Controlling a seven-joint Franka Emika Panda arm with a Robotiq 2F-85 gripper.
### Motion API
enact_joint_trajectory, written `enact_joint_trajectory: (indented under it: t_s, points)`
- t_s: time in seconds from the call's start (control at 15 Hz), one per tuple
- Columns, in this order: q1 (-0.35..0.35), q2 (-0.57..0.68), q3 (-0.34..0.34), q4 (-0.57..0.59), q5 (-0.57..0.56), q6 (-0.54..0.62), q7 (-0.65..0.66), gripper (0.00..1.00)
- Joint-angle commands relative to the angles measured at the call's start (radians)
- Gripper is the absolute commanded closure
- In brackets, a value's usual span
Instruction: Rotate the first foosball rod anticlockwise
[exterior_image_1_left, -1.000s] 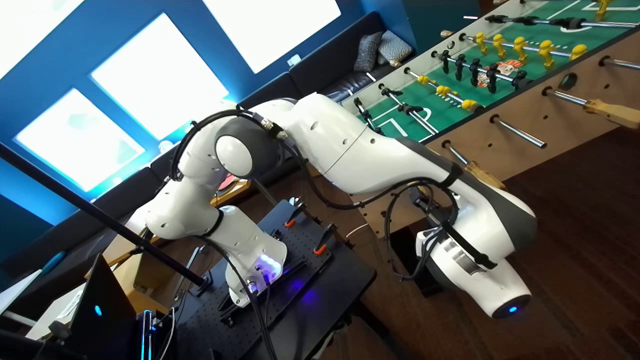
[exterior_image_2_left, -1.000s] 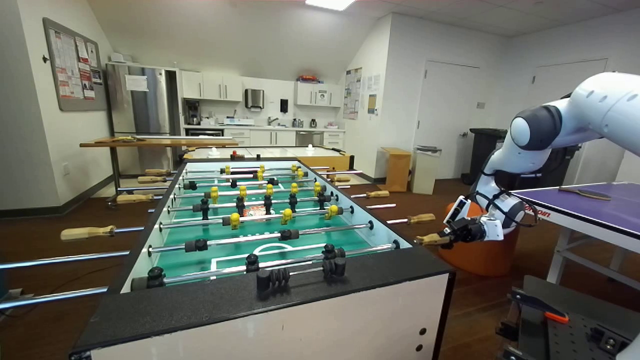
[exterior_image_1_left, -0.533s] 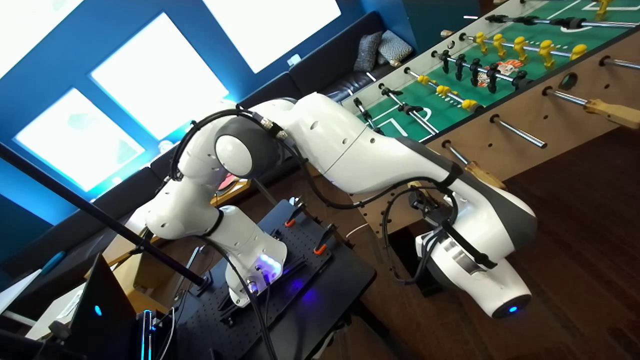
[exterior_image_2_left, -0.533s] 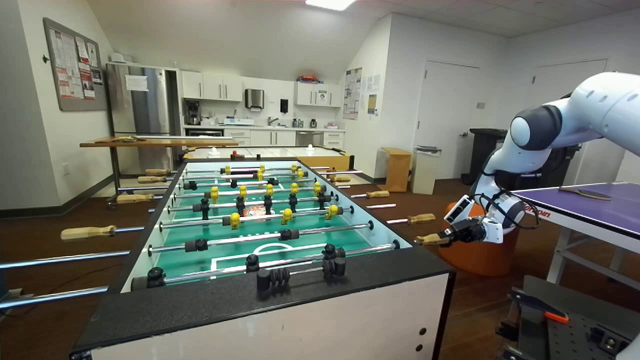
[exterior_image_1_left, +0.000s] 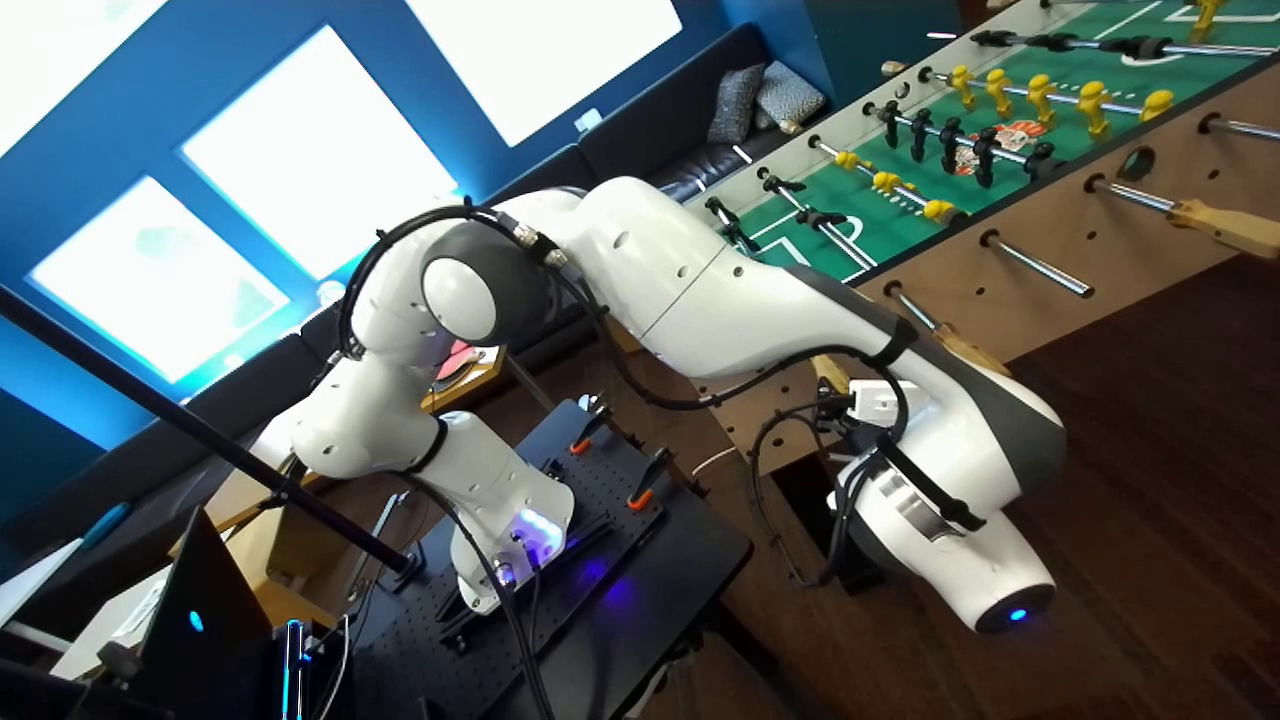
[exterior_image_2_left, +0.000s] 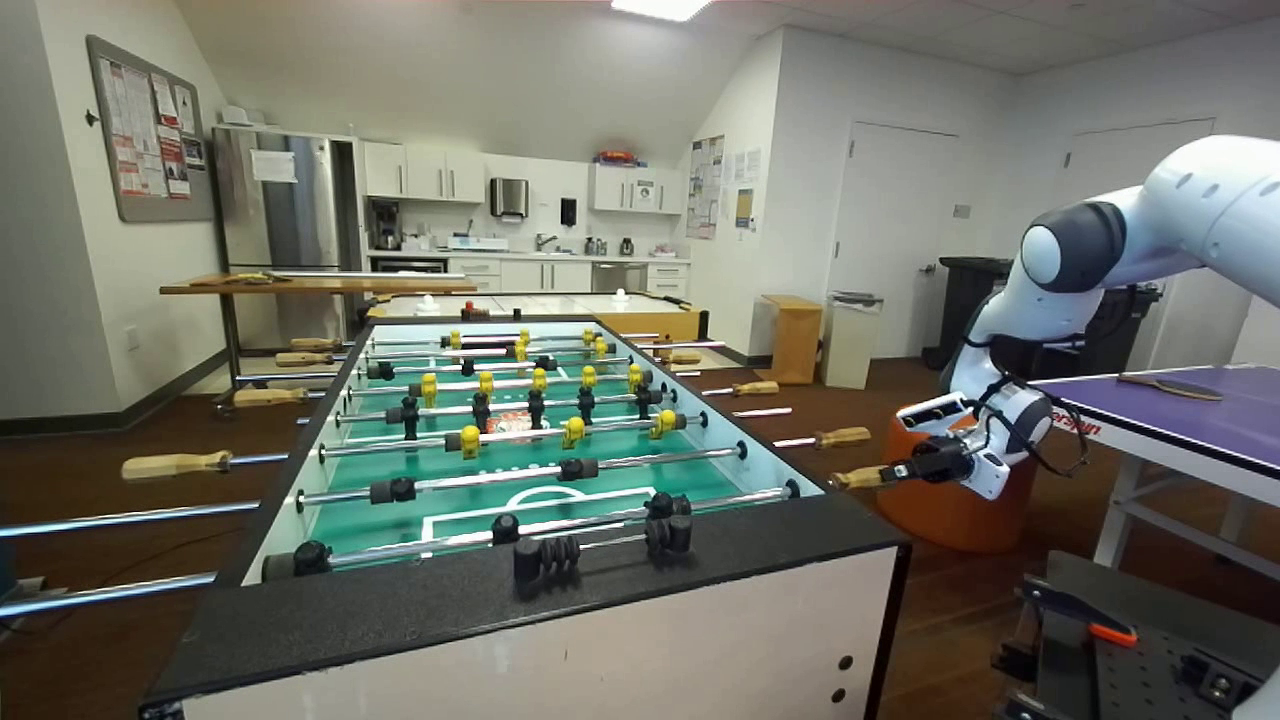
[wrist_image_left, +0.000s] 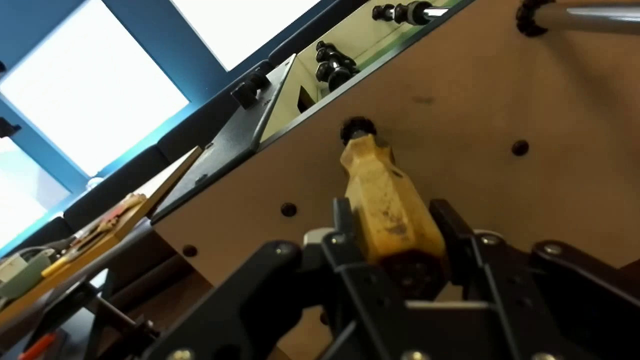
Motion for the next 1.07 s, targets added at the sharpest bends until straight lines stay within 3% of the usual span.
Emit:
enact_joint_trajectory:
  t_s: [0.0,0.27,0.33,0.6,0.67,1.0]
  points:
    - [0.034,-0.055,-0.018,-0.072,0.008,0.071,-0.192,0.83]
    - [0.034,-0.073,-0.018,-0.102,0.026,0.097,-0.405,0.83]
    - [0.012,-0.026,-0.01,-0.04,0.009,0.027,-0.321,0.58]
    - [0.014,-0.035,-0.01,-0.053,0.013,0.036,-0.386,0.58]
    - [0.019,-0.039,-0.013,-0.058,0.013,0.059,-0.437,0.83]
    - [0.025,-0.054,-0.015,-0.069,-0.004,0.087,-0.722,0.83]
